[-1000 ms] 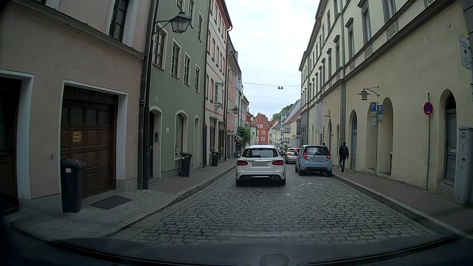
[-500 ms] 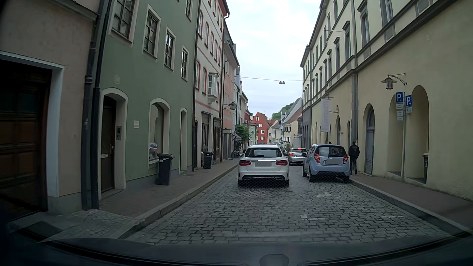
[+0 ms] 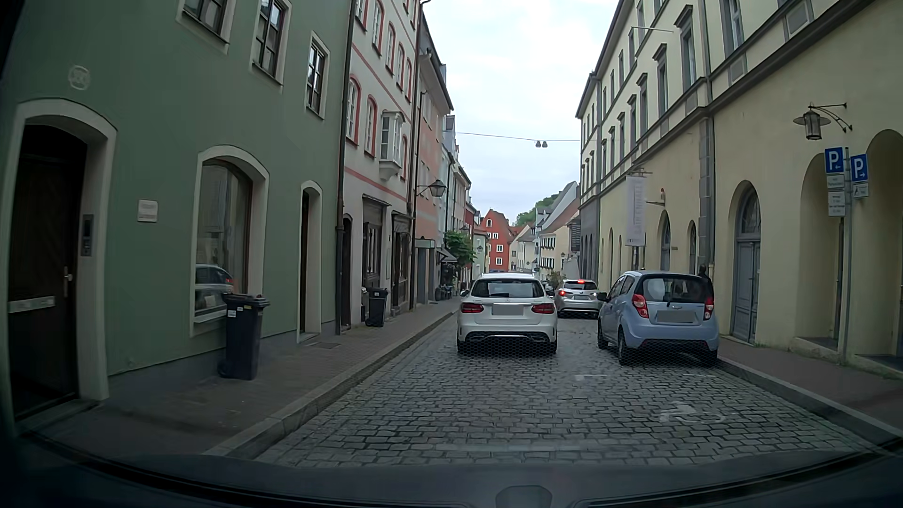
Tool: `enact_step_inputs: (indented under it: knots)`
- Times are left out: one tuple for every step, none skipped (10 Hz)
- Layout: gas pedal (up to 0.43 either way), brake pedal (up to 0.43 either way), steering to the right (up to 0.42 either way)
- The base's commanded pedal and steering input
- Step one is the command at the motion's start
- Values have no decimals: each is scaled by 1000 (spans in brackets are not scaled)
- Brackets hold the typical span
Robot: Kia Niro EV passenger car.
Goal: Follow the waypoints while adhering to traffic rules and regulations
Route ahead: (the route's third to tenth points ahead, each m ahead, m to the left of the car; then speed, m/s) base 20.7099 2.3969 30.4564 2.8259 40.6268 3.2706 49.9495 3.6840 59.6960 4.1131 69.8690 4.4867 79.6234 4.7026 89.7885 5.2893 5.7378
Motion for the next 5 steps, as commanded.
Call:
enact_step_inputs:
  knots:
    - [0, 98, 14]
    - [0, 98, 13]
    - [0, 91, 13]
    - [0, 79, 13]
    - [0, 73, 12]
